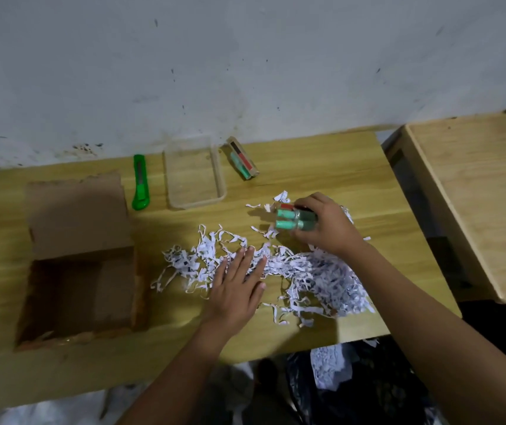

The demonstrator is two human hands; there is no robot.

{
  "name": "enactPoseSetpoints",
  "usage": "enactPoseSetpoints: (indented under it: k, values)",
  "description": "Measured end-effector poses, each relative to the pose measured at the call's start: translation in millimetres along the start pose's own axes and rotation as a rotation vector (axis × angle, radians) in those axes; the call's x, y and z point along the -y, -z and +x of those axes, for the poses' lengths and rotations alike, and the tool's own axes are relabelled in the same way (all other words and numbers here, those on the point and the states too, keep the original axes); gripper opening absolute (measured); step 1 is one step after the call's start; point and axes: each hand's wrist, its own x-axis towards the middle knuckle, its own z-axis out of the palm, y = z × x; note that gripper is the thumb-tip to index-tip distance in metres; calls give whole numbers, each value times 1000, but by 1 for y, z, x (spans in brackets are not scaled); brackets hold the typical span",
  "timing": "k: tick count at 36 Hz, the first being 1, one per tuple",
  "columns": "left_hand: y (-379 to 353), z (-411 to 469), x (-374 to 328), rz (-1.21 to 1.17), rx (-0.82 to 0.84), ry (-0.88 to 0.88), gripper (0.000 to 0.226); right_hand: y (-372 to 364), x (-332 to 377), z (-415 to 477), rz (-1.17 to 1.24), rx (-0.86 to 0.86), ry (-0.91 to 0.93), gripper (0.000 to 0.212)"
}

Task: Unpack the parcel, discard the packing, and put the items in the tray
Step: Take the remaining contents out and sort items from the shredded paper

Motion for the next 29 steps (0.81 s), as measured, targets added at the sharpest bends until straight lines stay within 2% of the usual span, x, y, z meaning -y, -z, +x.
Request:
enactPoseSetpoints:
  k: [7,13,18,23,29]
  values:
    - [5,3,-2,-30,11,25,51,22,12,35,109,-189,-154,60]
    - [5,3,-4,-52,-25,31,46,8,4,76,105,-257,-328,53]
    - [2,8,-4,-22,-46,22,46,-10,0,102,-50,-275,-395,45]
    - [0,10,-2,-13,-43,15,48,-23,0,122,-94,-254,-426,48]
    - [3,11,-5,-62,-122,-5,43,-26,1,118,-103,-182,-417,50]
